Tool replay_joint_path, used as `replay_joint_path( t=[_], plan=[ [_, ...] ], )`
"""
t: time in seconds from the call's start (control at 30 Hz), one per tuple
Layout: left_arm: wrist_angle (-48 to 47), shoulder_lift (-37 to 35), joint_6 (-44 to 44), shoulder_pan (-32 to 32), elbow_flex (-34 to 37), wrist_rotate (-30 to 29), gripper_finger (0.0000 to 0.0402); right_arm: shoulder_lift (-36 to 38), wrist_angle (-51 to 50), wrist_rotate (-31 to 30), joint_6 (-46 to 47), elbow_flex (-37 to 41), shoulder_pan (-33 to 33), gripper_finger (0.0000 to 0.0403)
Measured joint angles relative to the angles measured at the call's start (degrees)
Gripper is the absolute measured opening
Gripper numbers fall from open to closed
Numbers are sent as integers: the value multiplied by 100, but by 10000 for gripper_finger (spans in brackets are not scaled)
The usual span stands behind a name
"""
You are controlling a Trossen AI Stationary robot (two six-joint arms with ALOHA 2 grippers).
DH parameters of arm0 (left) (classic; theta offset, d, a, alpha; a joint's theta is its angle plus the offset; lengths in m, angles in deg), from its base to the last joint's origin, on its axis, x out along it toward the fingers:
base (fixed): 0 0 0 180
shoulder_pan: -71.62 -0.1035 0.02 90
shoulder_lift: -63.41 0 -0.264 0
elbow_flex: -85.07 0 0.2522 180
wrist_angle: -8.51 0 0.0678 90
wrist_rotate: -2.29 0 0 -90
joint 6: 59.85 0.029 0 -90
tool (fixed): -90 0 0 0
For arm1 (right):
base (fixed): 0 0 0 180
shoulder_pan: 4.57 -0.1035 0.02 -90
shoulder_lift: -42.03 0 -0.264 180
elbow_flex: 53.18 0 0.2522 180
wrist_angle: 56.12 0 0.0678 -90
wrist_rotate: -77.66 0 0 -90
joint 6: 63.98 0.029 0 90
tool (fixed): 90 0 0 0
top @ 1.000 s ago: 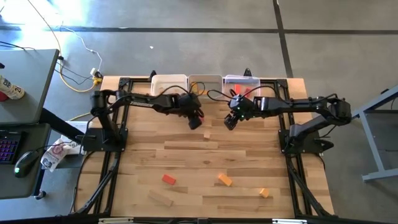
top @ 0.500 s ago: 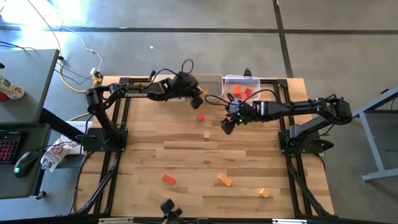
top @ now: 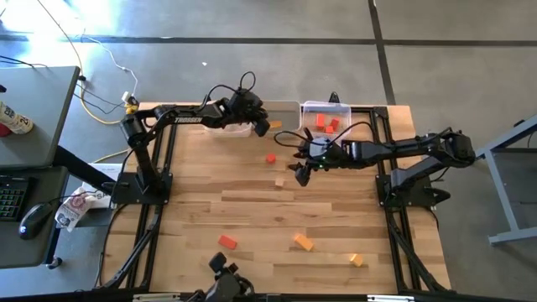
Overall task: Sort & place blocks by color
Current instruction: Put the yellow block into the gray bin, then put the brown block into the white bin
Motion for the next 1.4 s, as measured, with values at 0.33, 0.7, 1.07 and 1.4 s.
replay_joint_path(
  t=[0.33, 0.7, 1.07, 1.4],
  plan=[
    [236, 171, 5, -67, 1, 509, 133, -2, -2, 284, -301, 0, -296, 229],
    [268, 171, -50, -66, 1, 475, 189, -2, -4, -251, -608, 0, -821, 229],
    [-216, 16, -66, -28, -320, 511, 219, -2, -11, -213, -1186, 0, -852, 229],
    [-2304, -775, 212, 296, -1051, 476, 218, -2, -8, -217, -1456, 0, -852, 229]
  ],
)
